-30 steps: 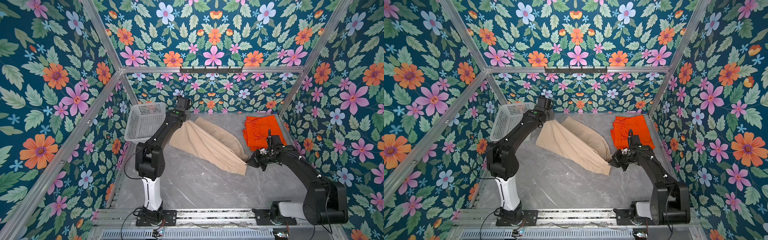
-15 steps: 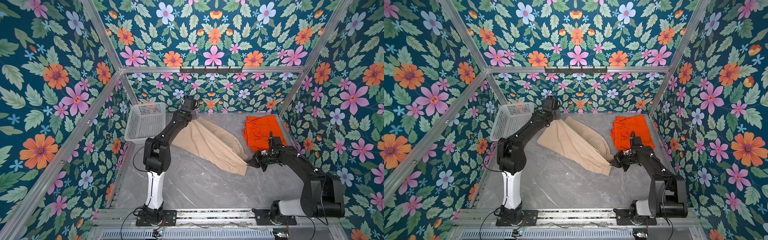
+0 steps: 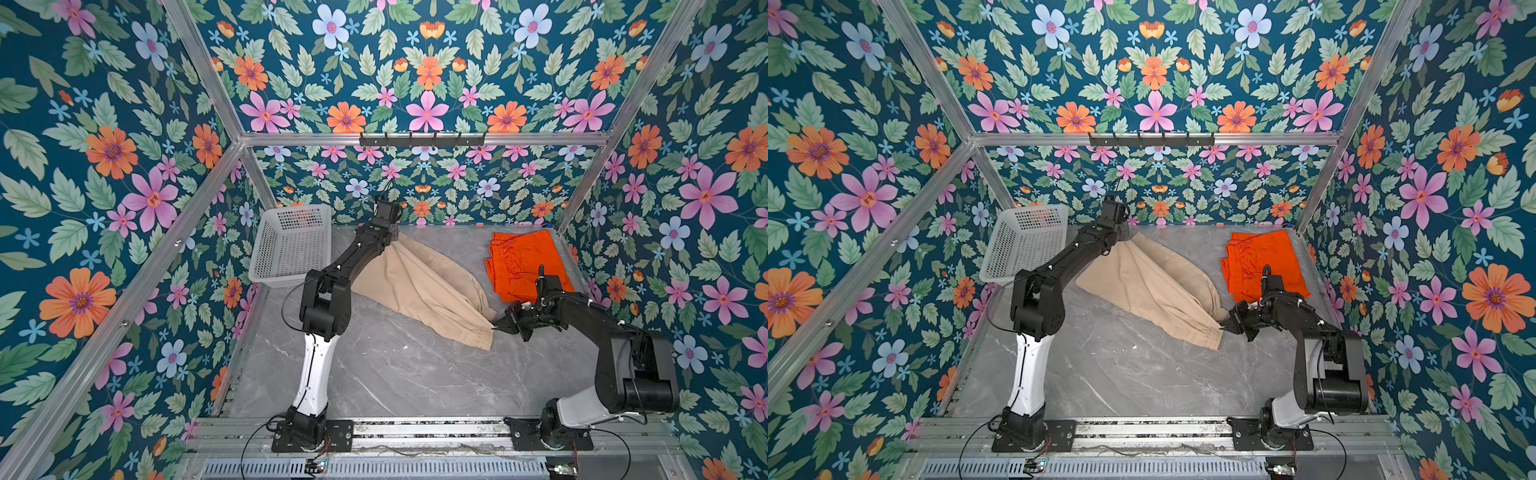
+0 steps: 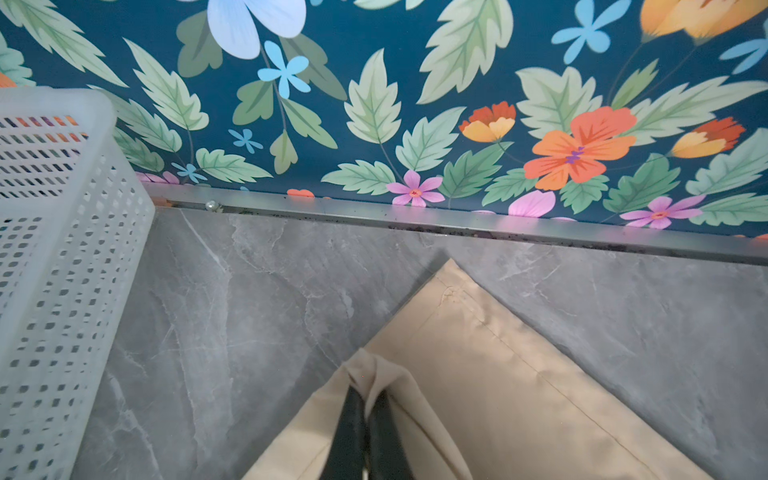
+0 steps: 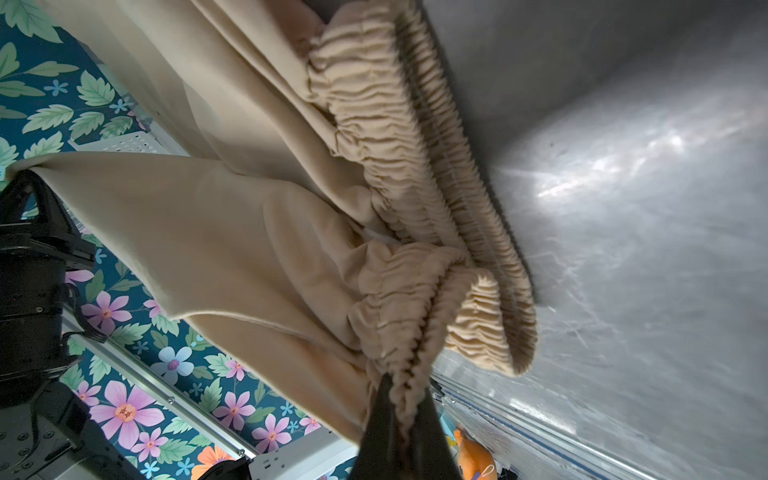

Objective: Fold and stack the shorts
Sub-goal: 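Carry the leg hem farther from the robot with the left gripper, folding the shorts over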

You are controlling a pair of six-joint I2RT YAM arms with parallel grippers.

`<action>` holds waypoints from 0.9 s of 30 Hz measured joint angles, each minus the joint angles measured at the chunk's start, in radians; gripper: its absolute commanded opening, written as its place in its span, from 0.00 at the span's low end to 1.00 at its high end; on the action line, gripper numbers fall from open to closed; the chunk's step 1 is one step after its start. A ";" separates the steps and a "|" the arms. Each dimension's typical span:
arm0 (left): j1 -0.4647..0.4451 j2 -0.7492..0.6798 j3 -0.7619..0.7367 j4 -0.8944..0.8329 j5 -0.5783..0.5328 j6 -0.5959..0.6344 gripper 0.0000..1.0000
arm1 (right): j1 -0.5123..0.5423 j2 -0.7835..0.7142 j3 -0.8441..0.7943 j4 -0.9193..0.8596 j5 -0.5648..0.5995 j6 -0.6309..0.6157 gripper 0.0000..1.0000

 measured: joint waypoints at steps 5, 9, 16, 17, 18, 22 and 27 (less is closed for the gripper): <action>0.000 0.061 0.028 0.039 -0.005 -0.025 0.00 | -0.005 0.051 0.006 0.047 -0.007 0.012 0.04; -0.002 0.097 0.032 0.082 -0.003 -0.048 0.00 | -0.019 0.066 0.007 0.083 -0.014 0.023 0.04; -0.007 0.088 0.014 0.169 0.001 -0.082 0.00 | -0.032 0.060 0.036 0.108 -0.018 0.054 0.05; -0.008 0.075 -0.002 0.190 0.002 -0.084 0.00 | -0.033 0.060 0.037 0.108 -0.019 0.056 0.05; -0.010 0.062 -0.018 0.212 0.005 -0.084 0.00 | -0.033 0.060 0.038 0.108 -0.019 0.062 0.05; -0.019 0.025 -0.064 0.315 0.019 -0.084 0.00 | -0.036 0.068 0.039 0.109 -0.023 0.067 0.05; -0.032 0.031 -0.072 0.409 0.034 -0.076 0.00 | -0.048 0.073 0.038 0.112 -0.025 0.070 0.06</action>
